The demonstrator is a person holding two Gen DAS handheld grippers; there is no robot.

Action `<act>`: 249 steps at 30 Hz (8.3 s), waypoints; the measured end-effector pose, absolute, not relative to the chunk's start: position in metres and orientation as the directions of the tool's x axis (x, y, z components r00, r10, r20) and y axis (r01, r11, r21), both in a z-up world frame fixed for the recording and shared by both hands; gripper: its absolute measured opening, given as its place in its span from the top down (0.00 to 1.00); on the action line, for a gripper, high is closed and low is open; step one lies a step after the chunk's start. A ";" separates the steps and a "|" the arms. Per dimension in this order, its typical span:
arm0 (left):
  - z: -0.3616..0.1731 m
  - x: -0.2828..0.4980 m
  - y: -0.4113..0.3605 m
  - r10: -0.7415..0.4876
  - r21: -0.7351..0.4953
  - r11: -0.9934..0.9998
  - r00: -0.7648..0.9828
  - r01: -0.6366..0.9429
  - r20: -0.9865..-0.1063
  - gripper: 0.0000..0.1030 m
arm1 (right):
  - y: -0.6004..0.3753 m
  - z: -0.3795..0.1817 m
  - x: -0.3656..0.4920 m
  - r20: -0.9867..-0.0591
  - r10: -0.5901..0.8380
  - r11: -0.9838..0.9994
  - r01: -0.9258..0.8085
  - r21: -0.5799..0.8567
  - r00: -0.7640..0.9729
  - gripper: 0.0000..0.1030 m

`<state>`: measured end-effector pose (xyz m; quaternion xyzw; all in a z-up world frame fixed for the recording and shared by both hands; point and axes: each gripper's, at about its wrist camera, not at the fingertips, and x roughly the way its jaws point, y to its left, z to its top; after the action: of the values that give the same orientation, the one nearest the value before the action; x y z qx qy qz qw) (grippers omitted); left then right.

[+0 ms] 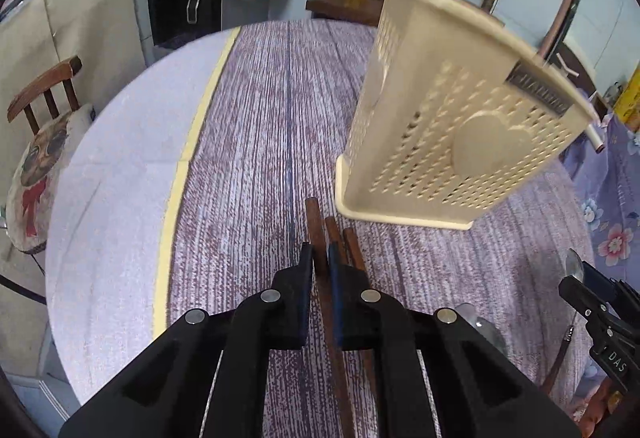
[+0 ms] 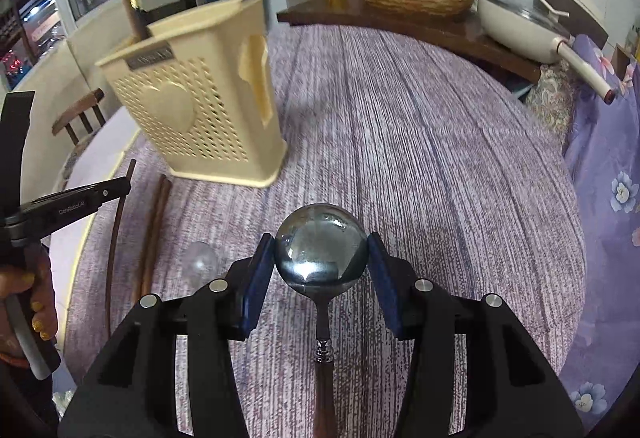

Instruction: Organize utensils

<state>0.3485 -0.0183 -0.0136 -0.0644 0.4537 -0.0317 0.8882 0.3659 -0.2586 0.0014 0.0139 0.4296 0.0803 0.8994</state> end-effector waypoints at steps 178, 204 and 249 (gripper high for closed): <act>-0.051 0.278 -0.020 -0.075 -0.048 0.997 0.594 0.062 -0.801 0.48 | -0.250 -0.064 0.304 -0.788 0.138 0.990 -0.117 0.084 0.600 0.44; -0.047 0.341 -0.005 -0.016 -0.067 0.995 0.557 -0.072 -0.830 0.61 | -0.227 -0.063 0.351 -0.834 0.083 0.993 -0.117 0.022 0.546 0.47; -0.048 0.349 -0.011 -0.052 -0.093 0.995 0.543 -0.047 -0.838 0.88 | -0.208 -0.060 0.371 -0.873 0.072 0.975 -0.218 -0.040 0.482 0.61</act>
<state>0.3487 -0.0107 -0.0482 -0.0520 0.4783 -0.0015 0.8767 0.3706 -0.2077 -0.0596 -0.0727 0.5019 0.0845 0.8577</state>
